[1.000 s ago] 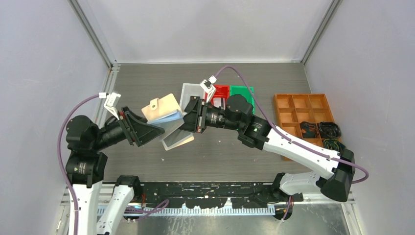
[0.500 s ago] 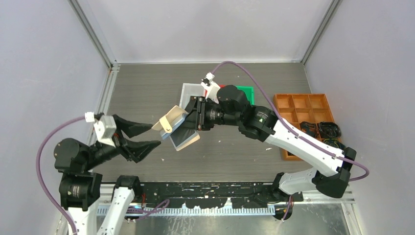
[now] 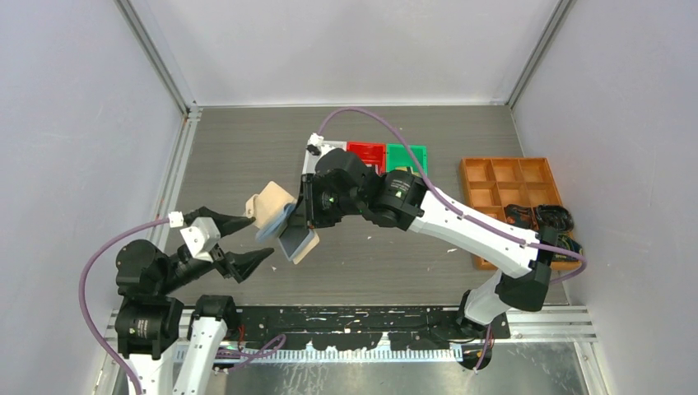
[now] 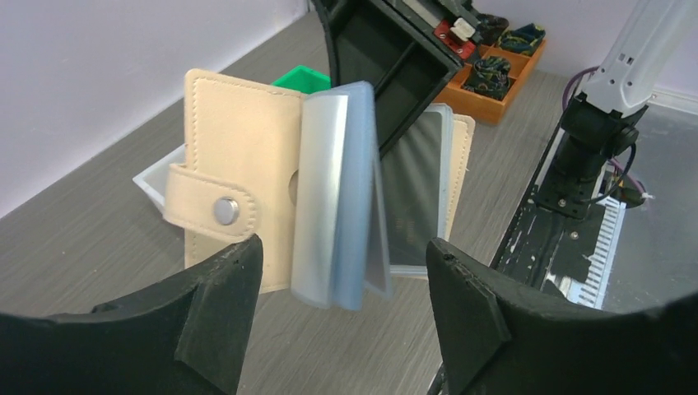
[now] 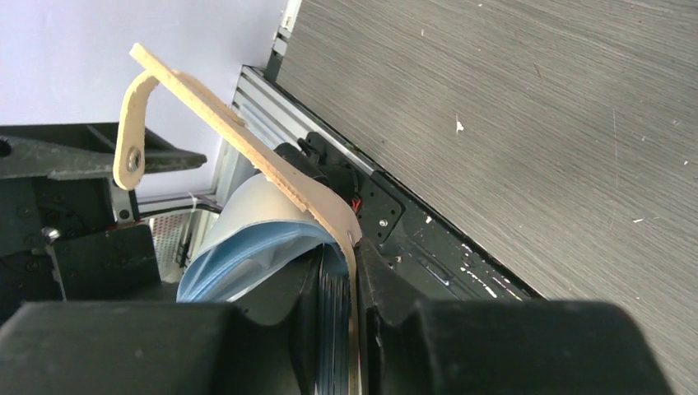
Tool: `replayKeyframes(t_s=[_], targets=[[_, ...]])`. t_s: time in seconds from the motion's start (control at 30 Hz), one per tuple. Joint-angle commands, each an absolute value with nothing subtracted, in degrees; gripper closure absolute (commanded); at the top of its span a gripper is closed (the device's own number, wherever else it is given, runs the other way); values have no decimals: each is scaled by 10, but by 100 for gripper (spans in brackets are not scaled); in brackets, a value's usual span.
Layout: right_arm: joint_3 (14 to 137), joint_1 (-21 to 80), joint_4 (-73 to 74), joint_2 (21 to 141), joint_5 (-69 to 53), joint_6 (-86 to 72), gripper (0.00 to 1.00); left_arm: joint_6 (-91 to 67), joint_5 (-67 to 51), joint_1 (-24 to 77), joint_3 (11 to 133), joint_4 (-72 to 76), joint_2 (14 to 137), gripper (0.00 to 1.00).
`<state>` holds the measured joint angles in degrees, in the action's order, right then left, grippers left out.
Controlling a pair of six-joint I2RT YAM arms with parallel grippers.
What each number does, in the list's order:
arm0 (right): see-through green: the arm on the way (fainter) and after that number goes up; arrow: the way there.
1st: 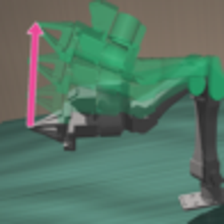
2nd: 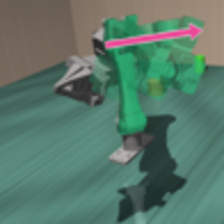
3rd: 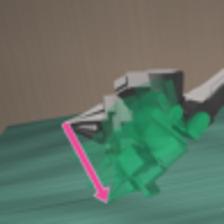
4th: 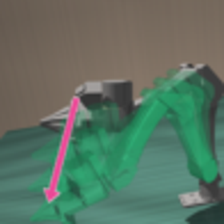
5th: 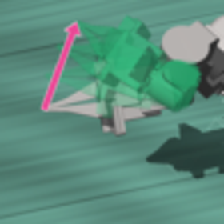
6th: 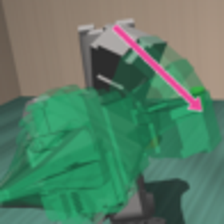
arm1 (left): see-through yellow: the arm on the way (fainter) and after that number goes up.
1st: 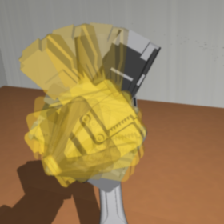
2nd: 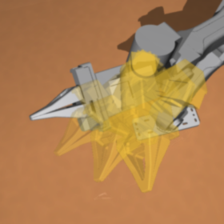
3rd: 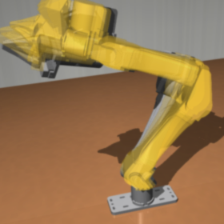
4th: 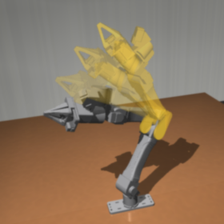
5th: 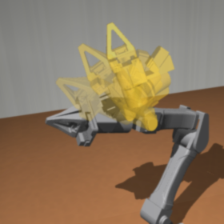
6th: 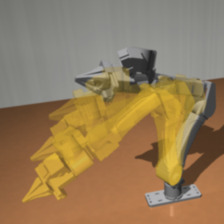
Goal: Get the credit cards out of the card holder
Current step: Remove the credit card from the card holder.
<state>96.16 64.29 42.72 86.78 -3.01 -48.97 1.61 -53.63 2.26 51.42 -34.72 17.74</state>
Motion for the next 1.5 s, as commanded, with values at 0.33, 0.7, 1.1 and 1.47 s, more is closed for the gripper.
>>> replayKeyframes(t_s=[0.33, 0.7, 1.1, 1.47], targets=[[1036, 677, 429, 887, -12, -453, 99, 53, -476, 14, 488, -324, 150, 43], [927, 684, 321, 813, -133, -418, 99, -21, -381, 14, 514, -274, 180, 46], [810, 684, 184, 705, -241, -356, 99, -165, -632, 14, 589, -318, 238, 36], [789, 683, 181, 685, -272, -319, 99, -360, -687, 14, 568, -202, 260, 43]])
